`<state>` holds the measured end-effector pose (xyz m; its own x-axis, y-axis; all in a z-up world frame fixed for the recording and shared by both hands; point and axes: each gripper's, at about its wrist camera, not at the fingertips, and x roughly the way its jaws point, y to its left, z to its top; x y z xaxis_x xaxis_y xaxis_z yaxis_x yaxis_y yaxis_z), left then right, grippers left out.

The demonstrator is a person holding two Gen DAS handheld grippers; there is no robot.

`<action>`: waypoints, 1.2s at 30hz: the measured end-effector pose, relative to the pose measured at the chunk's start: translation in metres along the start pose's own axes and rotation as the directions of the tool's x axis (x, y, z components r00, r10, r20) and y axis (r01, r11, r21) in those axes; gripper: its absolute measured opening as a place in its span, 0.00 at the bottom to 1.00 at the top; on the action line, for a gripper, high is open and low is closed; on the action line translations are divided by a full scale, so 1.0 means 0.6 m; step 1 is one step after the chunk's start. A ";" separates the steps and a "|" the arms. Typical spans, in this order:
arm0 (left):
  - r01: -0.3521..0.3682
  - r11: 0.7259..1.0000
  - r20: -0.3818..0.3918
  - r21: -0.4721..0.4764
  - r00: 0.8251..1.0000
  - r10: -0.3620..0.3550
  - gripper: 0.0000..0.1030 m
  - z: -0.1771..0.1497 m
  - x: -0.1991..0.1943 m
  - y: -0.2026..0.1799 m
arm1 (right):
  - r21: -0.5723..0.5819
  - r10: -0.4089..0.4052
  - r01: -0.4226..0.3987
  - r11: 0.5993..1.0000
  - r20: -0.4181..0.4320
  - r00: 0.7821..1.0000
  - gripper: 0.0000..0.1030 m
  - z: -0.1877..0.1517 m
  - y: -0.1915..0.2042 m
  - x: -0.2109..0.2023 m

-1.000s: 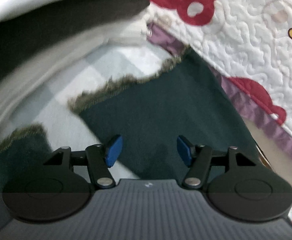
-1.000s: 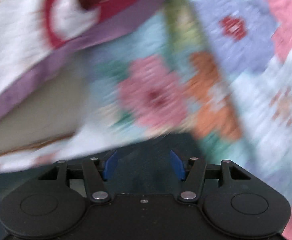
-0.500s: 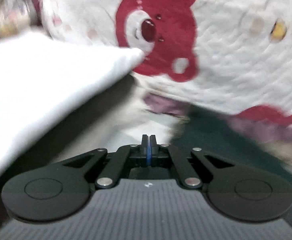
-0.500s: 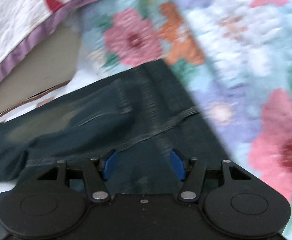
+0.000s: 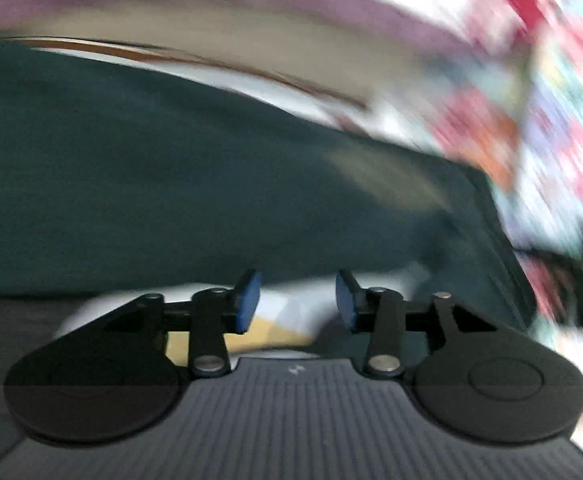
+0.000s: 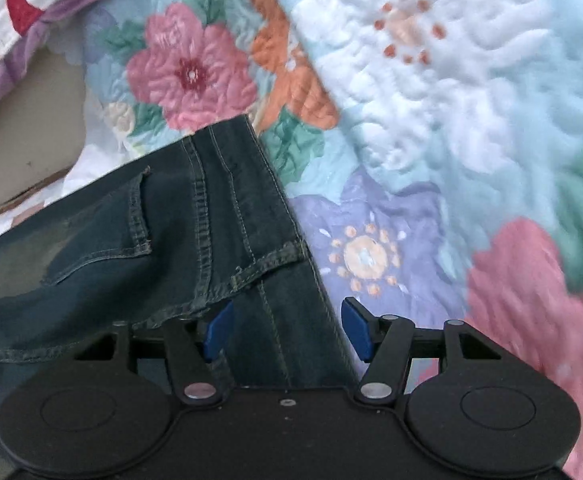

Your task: Fold clothes

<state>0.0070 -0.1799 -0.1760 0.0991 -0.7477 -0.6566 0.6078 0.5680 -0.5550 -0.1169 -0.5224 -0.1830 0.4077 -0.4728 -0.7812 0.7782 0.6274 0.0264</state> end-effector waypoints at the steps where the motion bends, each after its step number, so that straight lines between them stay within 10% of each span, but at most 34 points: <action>1: 0.053 0.997 -0.052 0.048 0.997 -0.051 0.56 -0.006 0.031 -0.028 | -0.003 0.002 -0.002 1.000 -0.011 1.000 0.66 0.006 -0.004 0.011; 6: 0.062 0.946 -0.172 0.319 0.985 -0.007 0.59 -0.030 0.142 -0.144 | -0.005 -0.001 0.001 1.000 -0.071 0.998 0.78 0.009 -0.020 0.060; 11: 0.134 0.963 -0.142 0.233 0.985 -0.102 0.67 -0.008 0.188 -0.153 | -0.054 0.052 -0.054 0.997 -0.028 0.998 0.20 -0.002 -0.001 0.019; 12: 0.190 0.963 -0.178 0.192 0.972 -0.156 0.47 -0.003 0.195 -0.150 | -0.058 0.054 -0.055 0.997 -0.012 0.998 0.13 -0.001 -0.002 0.006; 13: 0.257 0.954 -0.225 0.154 0.949 -0.219 0.03 -0.002 0.198 -0.150 | -0.058 0.048 -0.047 0.997 0.016 0.999 0.11 0.001 -0.003 -0.011; 15: 0.374 0.923 -0.289 0.093 0.897 -0.334 0.02 -0.007 0.192 -0.155 | -0.086 0.017 -0.009 0.996 0.093 0.996 0.06 0.006 -0.004 -0.057; 17: 0.408 0.908 -0.301 0.098 0.881 -0.364 0.02 -0.025 0.175 -0.167 | -0.142 -0.028 0.042 0.989 0.099 0.995 0.05 0.007 -0.004 -0.069; 21: 0.266 0.959 -0.277 0.102 0.933 -0.229 0.04 -0.043 0.174 -0.164 | -0.136 -0.055 0.069 0.988 0.106 0.993 0.07 -0.002 -0.007 -0.085; 28: 0.248 0.963 -0.239 0.107 0.946 -0.218 0.22 -0.064 0.146 -0.163 | -0.020 -0.037 0.040 0.999 0.141 0.989 0.62 -0.036 -0.017 -0.126; 36: 0.206 0.962 -0.238 0.178 0.958 -0.161 0.07 -0.059 0.149 -0.176 | 0.291 0.042 -0.034 0.956 -0.022 0.999 0.62 -0.203 -0.115 -0.207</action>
<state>-0.0763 -0.2948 -0.1940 -0.1907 -0.7256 -0.6612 0.7457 0.3310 -0.5783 -0.2794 -0.4313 -0.1639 0.4295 -0.4320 -0.7931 0.8692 0.4360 0.2332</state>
